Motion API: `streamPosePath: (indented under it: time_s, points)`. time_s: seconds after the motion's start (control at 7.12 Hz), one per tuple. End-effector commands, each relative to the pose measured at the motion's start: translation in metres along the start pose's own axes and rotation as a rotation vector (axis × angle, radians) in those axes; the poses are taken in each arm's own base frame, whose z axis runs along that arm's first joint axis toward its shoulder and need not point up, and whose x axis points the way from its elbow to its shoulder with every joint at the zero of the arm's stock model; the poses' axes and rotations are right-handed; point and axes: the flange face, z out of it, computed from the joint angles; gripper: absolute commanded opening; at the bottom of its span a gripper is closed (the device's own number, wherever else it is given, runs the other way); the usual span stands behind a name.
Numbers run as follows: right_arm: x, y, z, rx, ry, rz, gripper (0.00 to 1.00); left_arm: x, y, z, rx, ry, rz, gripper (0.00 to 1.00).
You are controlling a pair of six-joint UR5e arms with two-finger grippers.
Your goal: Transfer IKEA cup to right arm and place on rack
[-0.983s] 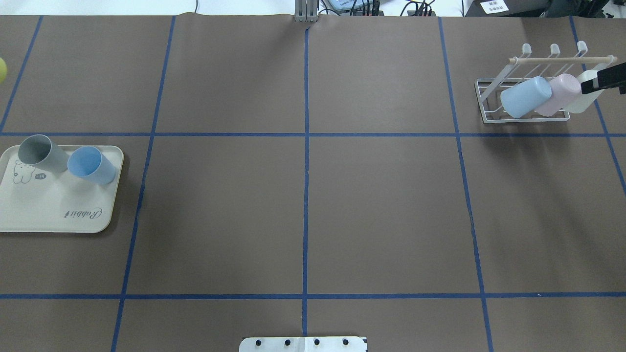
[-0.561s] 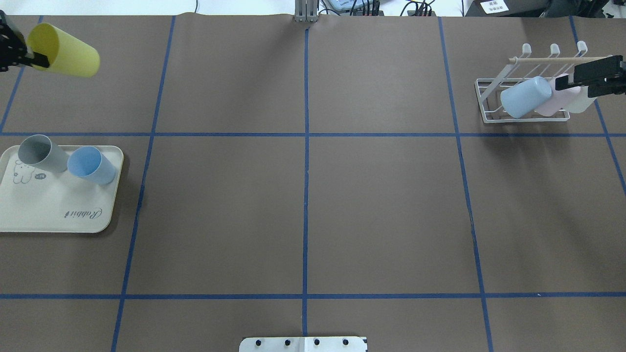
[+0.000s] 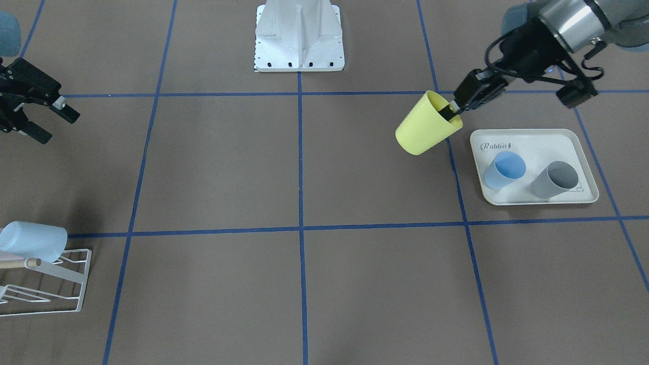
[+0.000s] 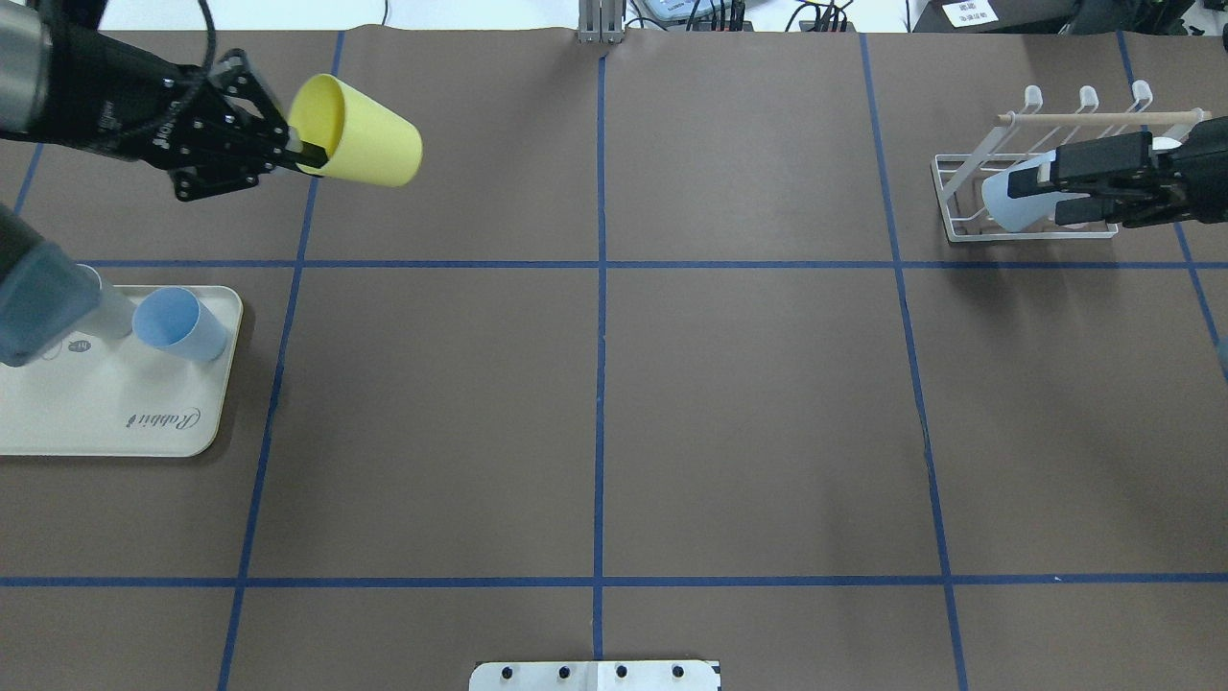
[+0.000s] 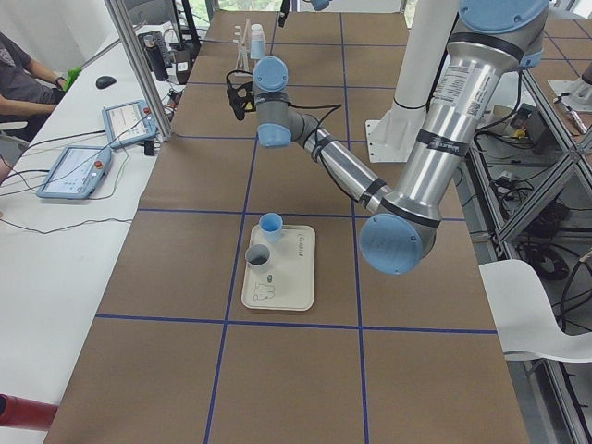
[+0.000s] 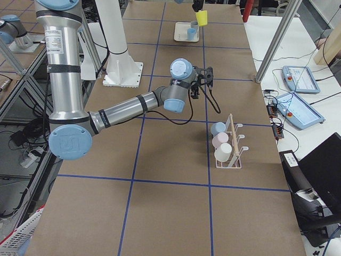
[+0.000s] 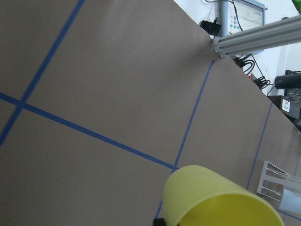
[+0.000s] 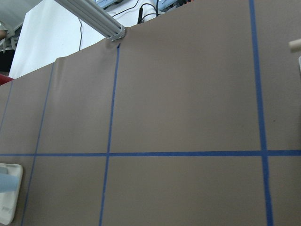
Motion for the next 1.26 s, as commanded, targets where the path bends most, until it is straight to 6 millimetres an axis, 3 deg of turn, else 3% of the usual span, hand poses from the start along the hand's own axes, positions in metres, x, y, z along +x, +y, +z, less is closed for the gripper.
streamPosePath:
  time_s: [0.0, 0.28, 0.56, 0.84, 1.12]
  points:
    - [-0.033, 0.02, 0.018, -0.036, -0.126, 0.015, 0.99, 0.017, 0.08, 0.065, -0.07, 0.2, -0.1, 0.0]
    - [-0.049, 0.041, 0.027, -0.073, -0.24, 0.008, 0.99, 0.004, 0.135, 0.093, -0.188, 0.357, -0.179, 0.0]
    - [-0.075, 0.057, 0.036, -0.128, -0.342, 0.026, 0.99, -0.003, 0.165, 0.098, -0.285, 0.41, -0.181, 0.0]
    - [-0.097, 0.081, 0.049, -0.154, -0.464, 0.052, 0.98, -0.012, 0.166, 0.097, -0.352, 0.496, -0.217, 0.0]
    - [-0.136, 0.111, 0.073, -0.187, -0.621, 0.108, 0.98, -0.024, 0.172, 0.101, -0.389, 0.634, -0.27, 0.0]
